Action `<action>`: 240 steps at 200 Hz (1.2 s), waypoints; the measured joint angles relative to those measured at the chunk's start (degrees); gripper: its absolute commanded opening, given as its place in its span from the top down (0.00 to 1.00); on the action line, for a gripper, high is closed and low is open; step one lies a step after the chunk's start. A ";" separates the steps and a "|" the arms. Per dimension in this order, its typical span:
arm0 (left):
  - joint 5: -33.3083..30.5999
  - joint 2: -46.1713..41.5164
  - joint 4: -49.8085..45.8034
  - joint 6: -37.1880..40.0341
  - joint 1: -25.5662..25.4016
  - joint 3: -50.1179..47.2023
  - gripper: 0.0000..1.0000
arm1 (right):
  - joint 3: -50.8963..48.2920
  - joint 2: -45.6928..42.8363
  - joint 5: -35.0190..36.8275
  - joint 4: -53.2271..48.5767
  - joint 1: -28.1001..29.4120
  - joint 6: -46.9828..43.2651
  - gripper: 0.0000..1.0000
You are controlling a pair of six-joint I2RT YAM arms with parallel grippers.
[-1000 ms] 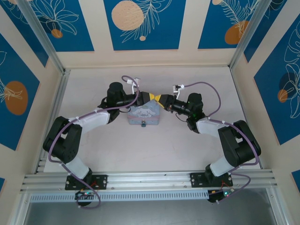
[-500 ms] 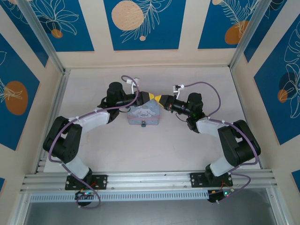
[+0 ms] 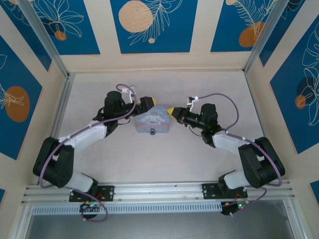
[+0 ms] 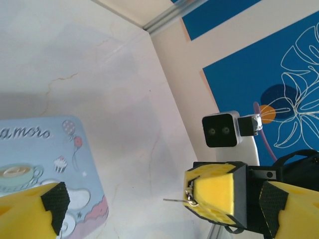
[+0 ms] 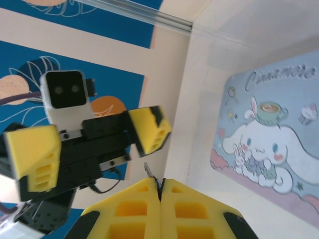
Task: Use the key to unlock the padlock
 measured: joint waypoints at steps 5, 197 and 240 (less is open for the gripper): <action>-0.33 -1.70 -0.92 0.35 0.00 -1.14 0.01 | -0.20 -0.59 0.50 -1.16 0.59 -0.35 1.00; -13.00 -3.69 -2.27 3.96 -7.98 -21.84 0.01 | 2.10 17.64 6.91 -1.29 8.46 -1.99 1.00; -13.88 -0.57 0.48 4.83 -8.11 -21.81 0.01 | 3.52 18.53 4.66 -0.48 7.06 -1.97 1.00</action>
